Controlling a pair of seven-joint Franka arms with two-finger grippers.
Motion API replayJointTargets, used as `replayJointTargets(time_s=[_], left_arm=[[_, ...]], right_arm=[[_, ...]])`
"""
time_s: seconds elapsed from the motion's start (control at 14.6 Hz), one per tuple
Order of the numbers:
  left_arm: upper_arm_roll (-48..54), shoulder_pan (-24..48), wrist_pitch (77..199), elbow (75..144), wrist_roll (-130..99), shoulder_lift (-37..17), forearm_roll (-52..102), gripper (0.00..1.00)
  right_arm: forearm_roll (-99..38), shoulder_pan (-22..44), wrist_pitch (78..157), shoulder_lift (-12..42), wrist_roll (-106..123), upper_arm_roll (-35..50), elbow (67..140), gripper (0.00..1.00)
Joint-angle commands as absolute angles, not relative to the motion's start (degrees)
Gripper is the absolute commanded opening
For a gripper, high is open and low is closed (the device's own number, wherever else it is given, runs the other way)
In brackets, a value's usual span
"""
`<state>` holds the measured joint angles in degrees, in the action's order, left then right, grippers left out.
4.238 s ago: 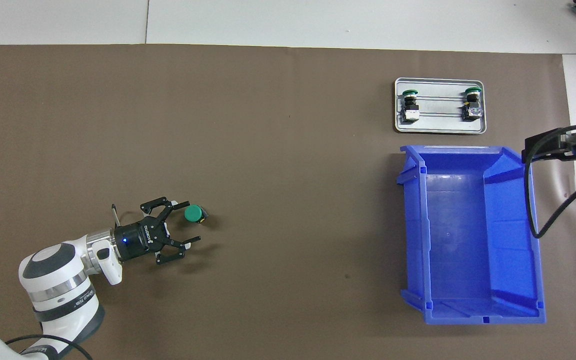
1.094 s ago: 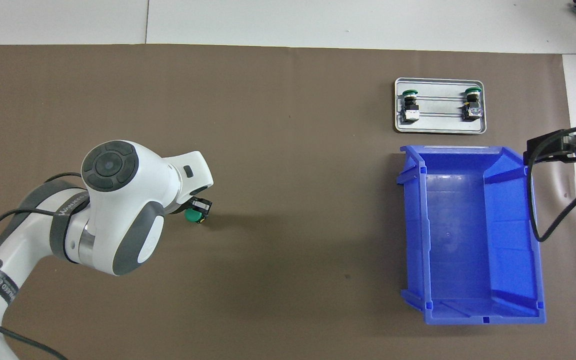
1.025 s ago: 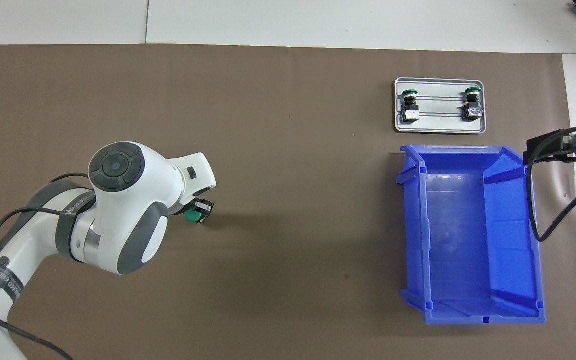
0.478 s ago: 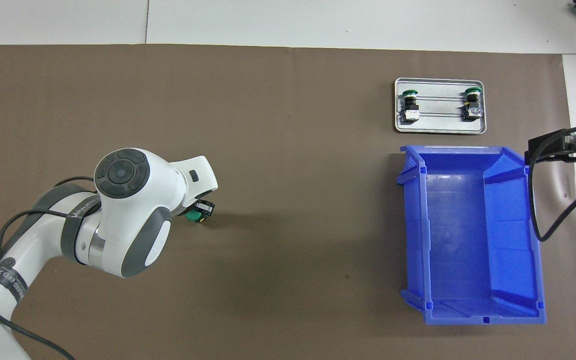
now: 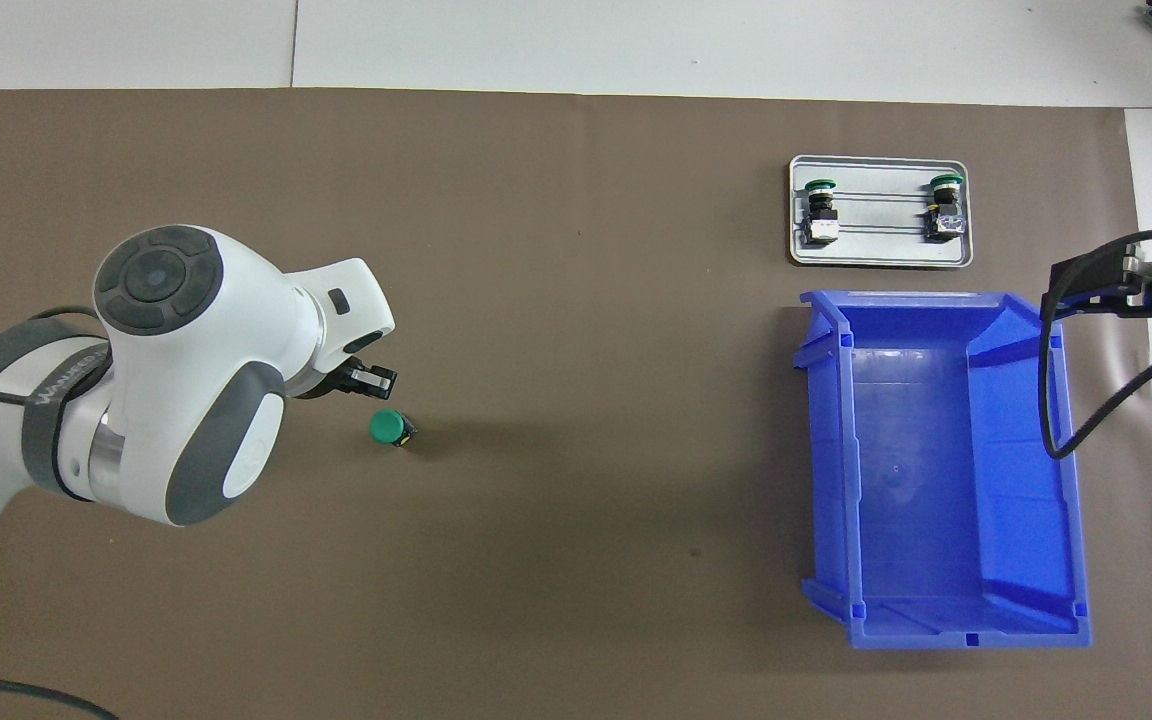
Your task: Place and press button with both arms
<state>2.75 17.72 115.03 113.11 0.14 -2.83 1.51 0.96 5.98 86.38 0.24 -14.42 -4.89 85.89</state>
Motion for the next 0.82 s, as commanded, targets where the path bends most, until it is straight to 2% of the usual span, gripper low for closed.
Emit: replayJointTargets(time_s=[0.0, 0.14, 0.27, 0.48, 0.62, 0.75], left_arm=[[2.99, 12.50, 112.24, 112.94, 1.04, -0.62, 0.61, 1.00], [2.90, 9.07, 110.58, 111.19, 4.29, 0.00, 0.70, 1.00], [2.90, 6.78, 106.63, 106.64, 4.48, -0.09, 0.79, 1.00], [2.90, 4.40, 99.52, 96.01, 4.40, -1.14, 1.32, 1.00], [2.90, 4.22, 95.12, 89.59, 4.39, -2.80, 1.49, 1.00], [2.81, 4.13, 89.94, 84.83, 4.31, -4.74, 1.15, 1.00]], right_arm=[[0.44, 7.29, 86.40, -1.05, -15.56, -4.48, 86.48, 1.00], [0.62, 9.65, 86.92, -1.05, -15.47, -4.31, 87.01, 1.00], [0.18, 12.81, 87.10, -0.27, -19.57, -4.22, 87.01, 1.00], [-0.35, 21.15, 94.98, 2.19, -35.19, -4.13, 88.32, 1.00], [-0.35, 26.60, 98.59, 5.52, -45.65, -4.13, 87.46, 1.00], [0.17, 32.93, 104.12, 11.57, -59.08, -4.04, 86.66, 1.00]])
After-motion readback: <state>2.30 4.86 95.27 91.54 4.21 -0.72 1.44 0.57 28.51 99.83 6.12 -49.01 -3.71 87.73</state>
